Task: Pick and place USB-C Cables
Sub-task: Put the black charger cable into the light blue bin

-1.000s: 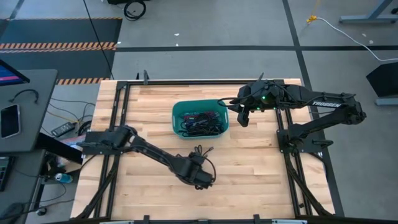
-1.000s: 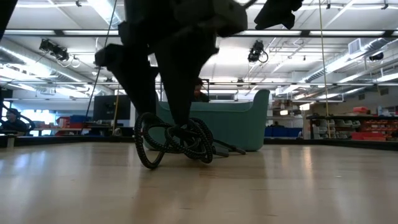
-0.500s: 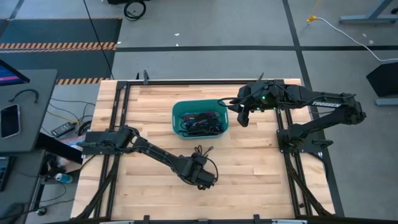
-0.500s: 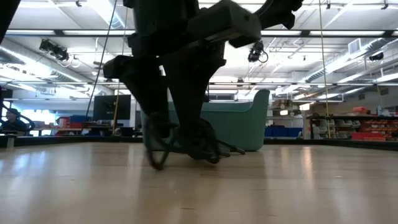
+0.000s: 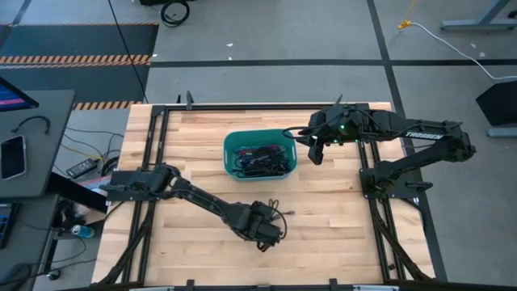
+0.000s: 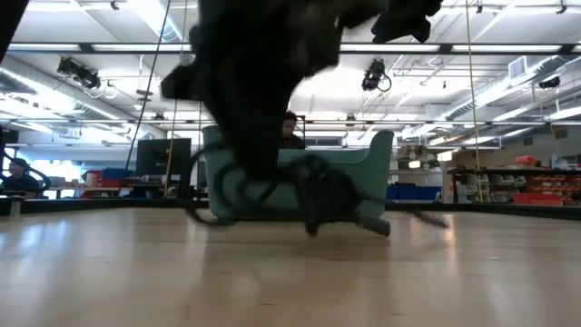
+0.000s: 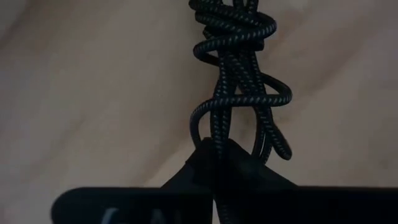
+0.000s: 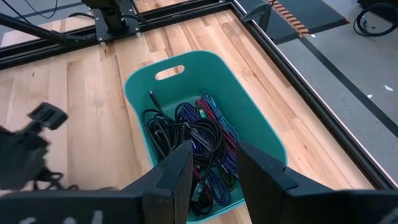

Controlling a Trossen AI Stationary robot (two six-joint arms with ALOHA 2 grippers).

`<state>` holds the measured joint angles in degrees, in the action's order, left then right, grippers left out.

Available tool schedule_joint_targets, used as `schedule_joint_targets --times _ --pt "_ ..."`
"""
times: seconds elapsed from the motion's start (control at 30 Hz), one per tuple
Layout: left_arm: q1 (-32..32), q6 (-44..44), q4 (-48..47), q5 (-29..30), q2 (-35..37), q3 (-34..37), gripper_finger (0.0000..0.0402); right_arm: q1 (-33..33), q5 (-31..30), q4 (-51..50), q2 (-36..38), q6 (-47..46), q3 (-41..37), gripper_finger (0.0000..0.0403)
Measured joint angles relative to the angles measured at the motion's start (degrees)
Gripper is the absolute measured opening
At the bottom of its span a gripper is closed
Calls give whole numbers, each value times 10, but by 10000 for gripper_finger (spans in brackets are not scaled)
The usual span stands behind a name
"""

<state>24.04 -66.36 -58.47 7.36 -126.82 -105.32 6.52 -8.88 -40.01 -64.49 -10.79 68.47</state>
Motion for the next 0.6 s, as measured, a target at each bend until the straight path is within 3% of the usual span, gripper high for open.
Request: schedule_joint_targets --times 0.13,0.4,0.6 --pt "4 49 -63 18 0 -75 15 0 0 0 0 0 0 130" --pt "3 139 -285 149 3 -300 15 0 0 -1 0 0 0 130" --pt "-22 182 -318 210 80 -245 15 0 0 -7 0 0 0 130"
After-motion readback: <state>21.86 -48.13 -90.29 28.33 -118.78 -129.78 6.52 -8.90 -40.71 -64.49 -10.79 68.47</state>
